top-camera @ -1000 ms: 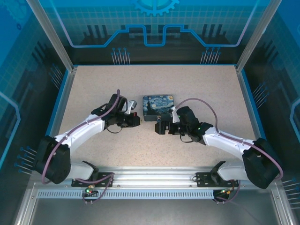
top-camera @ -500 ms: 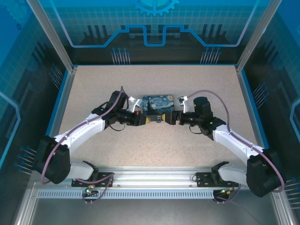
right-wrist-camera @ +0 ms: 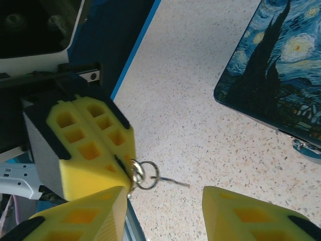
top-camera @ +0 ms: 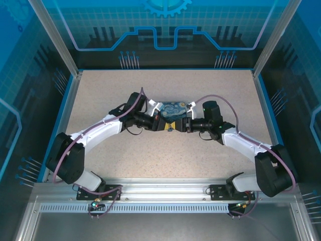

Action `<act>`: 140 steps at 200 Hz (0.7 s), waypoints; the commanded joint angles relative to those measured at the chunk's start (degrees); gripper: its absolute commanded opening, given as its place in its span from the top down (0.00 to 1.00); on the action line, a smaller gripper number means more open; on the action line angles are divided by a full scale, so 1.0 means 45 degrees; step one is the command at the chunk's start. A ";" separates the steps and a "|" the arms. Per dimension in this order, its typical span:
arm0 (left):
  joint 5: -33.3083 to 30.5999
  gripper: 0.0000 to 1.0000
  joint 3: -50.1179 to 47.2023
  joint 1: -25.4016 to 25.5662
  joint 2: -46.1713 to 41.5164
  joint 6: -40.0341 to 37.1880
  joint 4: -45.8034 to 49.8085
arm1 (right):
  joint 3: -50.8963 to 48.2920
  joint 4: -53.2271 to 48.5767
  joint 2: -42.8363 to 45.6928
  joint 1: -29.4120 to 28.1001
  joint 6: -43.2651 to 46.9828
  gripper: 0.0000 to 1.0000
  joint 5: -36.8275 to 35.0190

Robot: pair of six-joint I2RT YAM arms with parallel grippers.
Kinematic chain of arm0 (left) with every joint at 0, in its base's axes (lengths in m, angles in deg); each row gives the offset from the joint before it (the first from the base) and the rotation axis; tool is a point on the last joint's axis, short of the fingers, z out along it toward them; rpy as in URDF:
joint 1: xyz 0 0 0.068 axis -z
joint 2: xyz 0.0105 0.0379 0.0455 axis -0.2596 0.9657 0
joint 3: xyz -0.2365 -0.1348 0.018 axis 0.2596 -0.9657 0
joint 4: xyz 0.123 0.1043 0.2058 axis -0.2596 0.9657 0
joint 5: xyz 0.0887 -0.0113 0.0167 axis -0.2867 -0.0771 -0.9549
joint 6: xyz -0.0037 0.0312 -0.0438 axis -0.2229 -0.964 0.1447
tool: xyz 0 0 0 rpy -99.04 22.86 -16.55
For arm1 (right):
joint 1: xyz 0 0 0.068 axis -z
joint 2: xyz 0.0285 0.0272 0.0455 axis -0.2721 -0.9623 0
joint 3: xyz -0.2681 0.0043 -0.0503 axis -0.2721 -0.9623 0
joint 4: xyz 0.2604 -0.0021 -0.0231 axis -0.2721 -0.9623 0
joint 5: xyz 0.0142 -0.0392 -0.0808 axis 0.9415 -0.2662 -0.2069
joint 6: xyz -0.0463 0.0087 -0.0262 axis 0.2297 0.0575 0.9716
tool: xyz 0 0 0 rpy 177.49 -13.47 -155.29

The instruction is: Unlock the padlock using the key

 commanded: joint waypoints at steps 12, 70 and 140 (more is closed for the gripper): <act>0.0450 1.00 0.0548 0.0176 0.0272 -0.0255 -0.0181 | 0.0060 0.0178 0.0068 0.0131 0.0328 0.57 0.0513; 0.0698 1.00 0.0969 0.0308 0.0320 -0.0414 0.0155 | -0.0422 -0.0439 0.0501 0.0289 0.1608 0.62 0.0093; 0.0787 1.00 0.1262 0.0531 0.0303 -0.0697 0.0671 | -0.0809 -0.0194 0.1183 0.0797 0.2247 0.61 0.0337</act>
